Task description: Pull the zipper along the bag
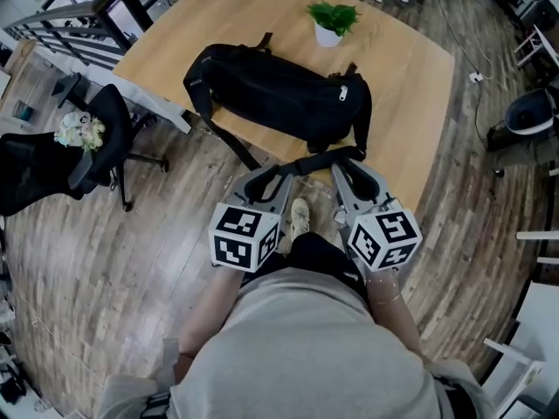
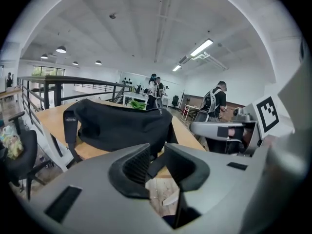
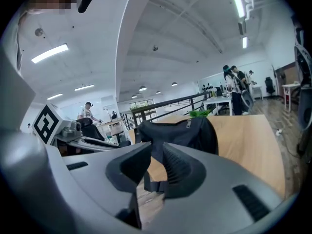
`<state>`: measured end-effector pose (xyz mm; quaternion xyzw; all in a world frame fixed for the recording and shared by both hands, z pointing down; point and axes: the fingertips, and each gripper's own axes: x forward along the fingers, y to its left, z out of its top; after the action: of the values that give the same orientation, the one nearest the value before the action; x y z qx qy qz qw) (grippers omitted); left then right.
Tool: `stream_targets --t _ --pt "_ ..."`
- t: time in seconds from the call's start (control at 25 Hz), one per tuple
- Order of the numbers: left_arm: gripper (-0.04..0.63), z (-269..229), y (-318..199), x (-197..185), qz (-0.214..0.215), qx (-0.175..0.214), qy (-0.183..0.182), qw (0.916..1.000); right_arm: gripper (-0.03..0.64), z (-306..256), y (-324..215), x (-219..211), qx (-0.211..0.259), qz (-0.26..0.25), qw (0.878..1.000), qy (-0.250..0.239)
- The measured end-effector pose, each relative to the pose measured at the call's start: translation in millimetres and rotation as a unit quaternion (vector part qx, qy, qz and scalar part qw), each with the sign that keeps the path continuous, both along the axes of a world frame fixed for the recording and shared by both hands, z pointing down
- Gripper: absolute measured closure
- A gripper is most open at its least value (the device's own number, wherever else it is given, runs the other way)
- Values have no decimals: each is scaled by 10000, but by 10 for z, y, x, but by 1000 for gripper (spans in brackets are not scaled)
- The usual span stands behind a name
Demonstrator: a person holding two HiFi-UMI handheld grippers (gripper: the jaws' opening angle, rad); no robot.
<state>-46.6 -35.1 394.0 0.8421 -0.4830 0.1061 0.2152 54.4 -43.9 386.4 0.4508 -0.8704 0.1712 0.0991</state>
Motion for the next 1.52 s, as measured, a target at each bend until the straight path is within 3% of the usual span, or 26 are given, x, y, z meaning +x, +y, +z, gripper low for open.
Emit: stream_targets --t 0.32,0.6,0.76,1.04,1.52 --pt "497 -141 -817 274 84 123 -62 9999 532 -106 -809 225 73 58 9999 -119" --pt "497 -112 -1166 519 161 74 -106 9998 532 -143 -1190 386 87 65 9997 -228" --pt "497 -94 -1290 624 221 94 -159 9996 532 -127 -1306 508 213 193 9995 -126" --pt "497 -141 -1422 754 256 299 -184 9991 499 -28 -1364 560 -15 172 9995 -260" --pt "497 -180 -1542 869 907 434 -355 9943 434 129 -1376 484 -594 342 9956 -643"
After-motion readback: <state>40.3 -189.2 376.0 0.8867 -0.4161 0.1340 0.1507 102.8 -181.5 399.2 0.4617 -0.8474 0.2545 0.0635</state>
